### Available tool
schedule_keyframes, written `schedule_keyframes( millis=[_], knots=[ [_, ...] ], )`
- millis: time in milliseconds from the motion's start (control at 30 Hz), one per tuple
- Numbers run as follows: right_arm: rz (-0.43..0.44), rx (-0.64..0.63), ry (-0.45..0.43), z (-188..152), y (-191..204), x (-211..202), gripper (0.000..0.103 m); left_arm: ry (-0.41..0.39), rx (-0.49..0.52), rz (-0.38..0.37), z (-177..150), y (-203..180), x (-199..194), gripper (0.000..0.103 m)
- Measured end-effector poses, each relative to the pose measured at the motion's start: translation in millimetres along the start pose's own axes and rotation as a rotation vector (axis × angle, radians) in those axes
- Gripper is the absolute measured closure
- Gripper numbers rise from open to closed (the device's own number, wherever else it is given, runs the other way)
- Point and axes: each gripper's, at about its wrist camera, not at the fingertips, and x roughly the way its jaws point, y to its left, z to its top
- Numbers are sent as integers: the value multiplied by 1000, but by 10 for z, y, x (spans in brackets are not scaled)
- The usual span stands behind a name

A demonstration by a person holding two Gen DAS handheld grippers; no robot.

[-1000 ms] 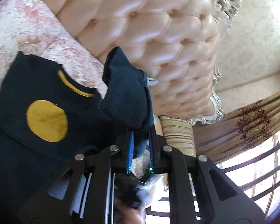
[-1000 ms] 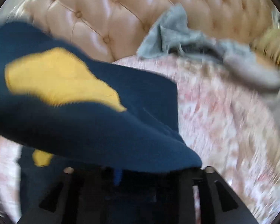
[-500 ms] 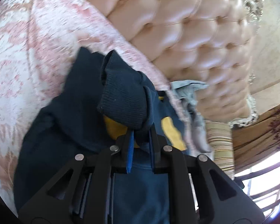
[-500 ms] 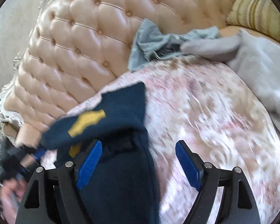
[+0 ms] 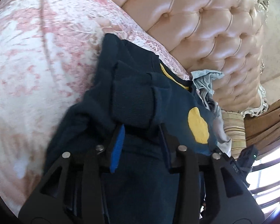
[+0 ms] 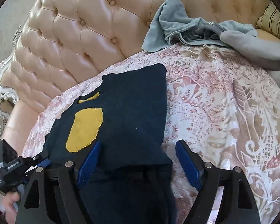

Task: Fold clothes
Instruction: 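Lay the sweatshirt down and open both tools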

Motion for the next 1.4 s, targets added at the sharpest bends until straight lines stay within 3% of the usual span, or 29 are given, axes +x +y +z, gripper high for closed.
schedule_keyframes(
  millis=[100,200,333,400,433,467,500,533,600,667,700,733,800,900,1000,1167,1300,1400],
  knots=[
    [16,48,9,26,-37,-146,21,-60,-28,5,-32,109,-381,62],
    [61,64,-42,108,-58,-351,21,-135,-14,-101,67,122,-609,62],
    [180,101,-91,269,-66,-458,20,-44,-41,-285,310,-35,-228,62],
    [299,130,-44,338,-36,-291,19,28,-109,-257,398,8,83,62],
    [331,162,-1,345,-46,-152,19,62,-142,-234,437,35,231,62],
    [325,194,33,333,-82,-26,19,92,-169,-165,452,100,337,64],
    [307,221,57,308,-140,75,19,123,-198,-102,454,186,415,77],
    [316,229,60,288,-182,111,19,137,-214,-90,461,226,427,83],
    [333,218,60,272,-210,104,20,149,-205,-90,468,227,376,83],
    [296,199,84,276,-164,33,20,126,-171,-88,461,174,121,82],
    [272,208,95,267,-141,-45,19,106,-150,-95,456,142,-49,76],
    [252,220,100,236,-129,-168,19,82,-118,-101,445,113,-253,63],
    [197,245,84,33,-167,-474,19,26,-50,-54,295,109,-806,41],
    [146,279,104,-505,-212,-858,19,-59,-48,-39,-81,350,-1502,40],
    [144,317,133,-1159,-232,-1166,19,-23,-51,-80,-594,628,-1884,40],
    [170,376,204,-1879,-298,-1500,19,119,-11,-155,-1243,927,-2084,40],
    [163,327,159,-1983,-277,-1762,19,96,-17,-202,-1537,1094,-2207,40],
    [167,297,151,-1990,-254,-1834,19,107,132,-116,-1579,868,-2073,40]
  ],
)
